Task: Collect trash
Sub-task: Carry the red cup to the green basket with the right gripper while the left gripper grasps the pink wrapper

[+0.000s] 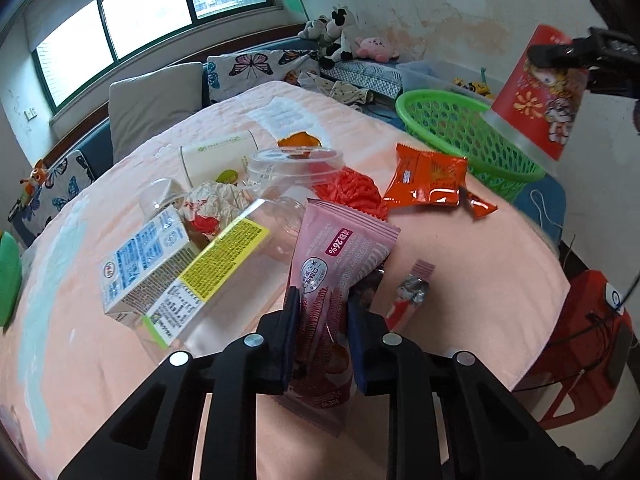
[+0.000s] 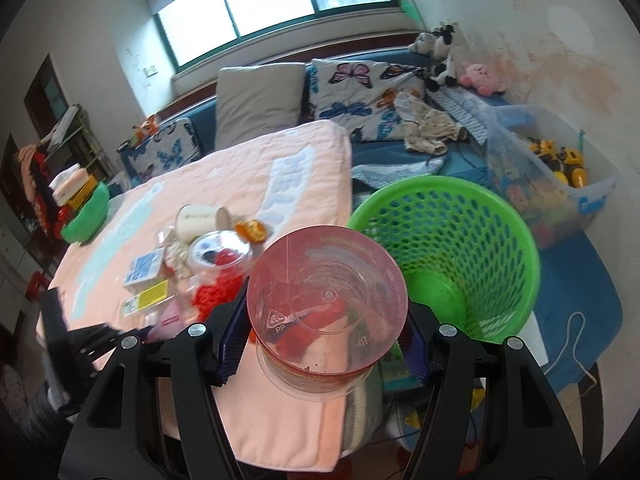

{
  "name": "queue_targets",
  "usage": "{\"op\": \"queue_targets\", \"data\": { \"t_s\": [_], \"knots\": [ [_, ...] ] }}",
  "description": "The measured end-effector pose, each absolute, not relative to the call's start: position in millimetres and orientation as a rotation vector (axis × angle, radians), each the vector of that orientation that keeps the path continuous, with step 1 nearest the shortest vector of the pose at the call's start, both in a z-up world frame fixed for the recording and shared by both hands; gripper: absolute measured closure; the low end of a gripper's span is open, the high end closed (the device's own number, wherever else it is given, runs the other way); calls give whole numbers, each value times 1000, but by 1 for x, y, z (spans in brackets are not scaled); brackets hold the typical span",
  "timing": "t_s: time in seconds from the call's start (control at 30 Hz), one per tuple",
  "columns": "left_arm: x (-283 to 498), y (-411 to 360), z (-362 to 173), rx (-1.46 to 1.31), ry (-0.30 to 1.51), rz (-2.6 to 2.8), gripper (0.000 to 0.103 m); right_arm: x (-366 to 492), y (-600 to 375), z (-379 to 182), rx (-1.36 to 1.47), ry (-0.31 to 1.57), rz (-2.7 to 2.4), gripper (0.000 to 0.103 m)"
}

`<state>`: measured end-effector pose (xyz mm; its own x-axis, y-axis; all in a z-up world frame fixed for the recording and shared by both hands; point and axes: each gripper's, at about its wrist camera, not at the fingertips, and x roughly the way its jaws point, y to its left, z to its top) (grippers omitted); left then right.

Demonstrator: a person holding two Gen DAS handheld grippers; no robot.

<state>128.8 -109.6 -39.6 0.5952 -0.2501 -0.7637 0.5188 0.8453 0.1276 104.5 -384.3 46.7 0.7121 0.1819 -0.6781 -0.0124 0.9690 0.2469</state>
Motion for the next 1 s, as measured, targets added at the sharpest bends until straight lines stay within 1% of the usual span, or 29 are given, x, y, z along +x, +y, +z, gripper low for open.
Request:
{"op": "queue_targets", "data": {
  "t_s": [0.3, 0.8, 1.0],
  "knots": [
    [121, -107, -18, 307, 788, -475, 84, 124, -411, 32, 261, 792, 21, 39],
    [123, -107, 7, 235, 757, -507, 84, 147, -439, 5, 266, 838, -89, 39],
    [131, -113, 19, 206, 746, -527, 84, 159, -453, -14, 274, 865, -127, 39]
  ]
}}
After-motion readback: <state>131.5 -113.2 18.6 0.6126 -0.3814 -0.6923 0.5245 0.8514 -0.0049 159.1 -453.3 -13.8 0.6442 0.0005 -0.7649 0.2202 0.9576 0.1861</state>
